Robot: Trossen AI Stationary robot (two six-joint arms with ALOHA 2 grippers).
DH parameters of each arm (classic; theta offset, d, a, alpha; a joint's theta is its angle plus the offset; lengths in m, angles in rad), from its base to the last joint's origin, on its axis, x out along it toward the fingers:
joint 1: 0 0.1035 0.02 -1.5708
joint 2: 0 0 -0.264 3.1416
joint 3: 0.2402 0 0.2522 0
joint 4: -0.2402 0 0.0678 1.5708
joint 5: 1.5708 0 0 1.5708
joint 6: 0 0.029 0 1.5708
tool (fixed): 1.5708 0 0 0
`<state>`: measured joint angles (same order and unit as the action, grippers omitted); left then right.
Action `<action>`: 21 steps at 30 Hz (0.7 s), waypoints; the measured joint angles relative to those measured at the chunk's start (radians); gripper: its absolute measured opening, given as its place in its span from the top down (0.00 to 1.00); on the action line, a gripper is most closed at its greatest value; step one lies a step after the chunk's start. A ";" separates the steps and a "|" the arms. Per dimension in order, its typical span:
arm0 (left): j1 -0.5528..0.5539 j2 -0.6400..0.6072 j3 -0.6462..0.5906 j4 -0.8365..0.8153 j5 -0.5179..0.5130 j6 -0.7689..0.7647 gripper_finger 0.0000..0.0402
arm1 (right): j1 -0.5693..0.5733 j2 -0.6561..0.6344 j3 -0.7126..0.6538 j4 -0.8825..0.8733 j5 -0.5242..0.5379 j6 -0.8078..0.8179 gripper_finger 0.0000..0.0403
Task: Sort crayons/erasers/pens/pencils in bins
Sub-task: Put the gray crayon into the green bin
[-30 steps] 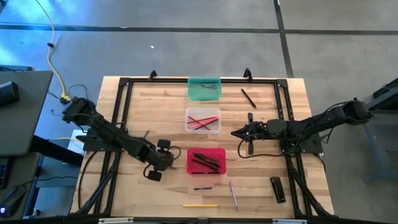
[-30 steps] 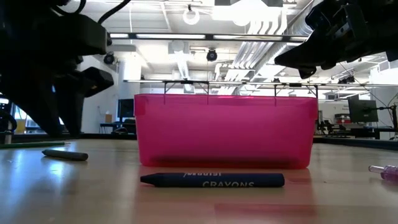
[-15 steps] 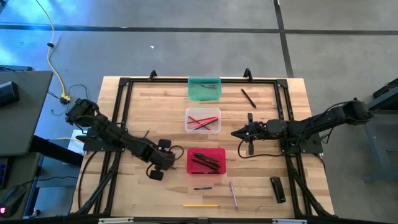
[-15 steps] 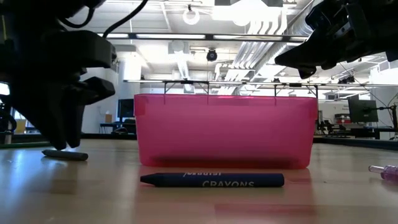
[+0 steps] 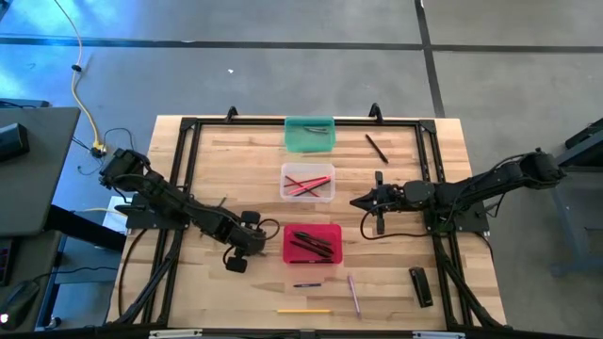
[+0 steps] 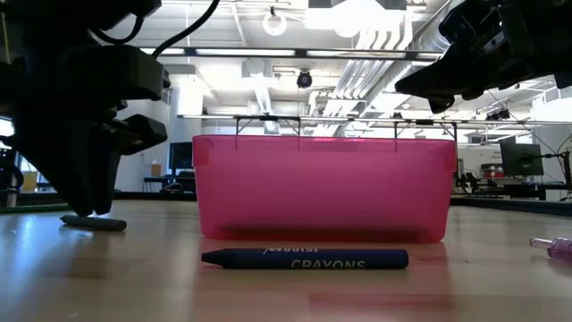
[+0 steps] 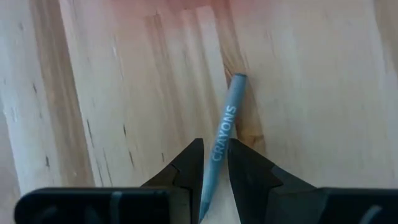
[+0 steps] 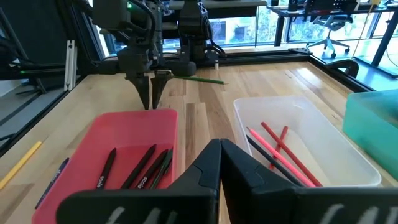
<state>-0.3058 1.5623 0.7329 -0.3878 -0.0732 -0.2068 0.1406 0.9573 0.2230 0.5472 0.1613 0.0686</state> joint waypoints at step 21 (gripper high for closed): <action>0.021 0.063 0.000 0.018 0.013 0.035 0.96 | 0.000 0.000 0.000 0.003 -0.001 0.000 1.00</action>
<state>-0.2852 1.6258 0.7326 -0.3697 -0.0606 -0.1722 0.1404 0.9569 0.2230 0.5499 0.1604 0.0684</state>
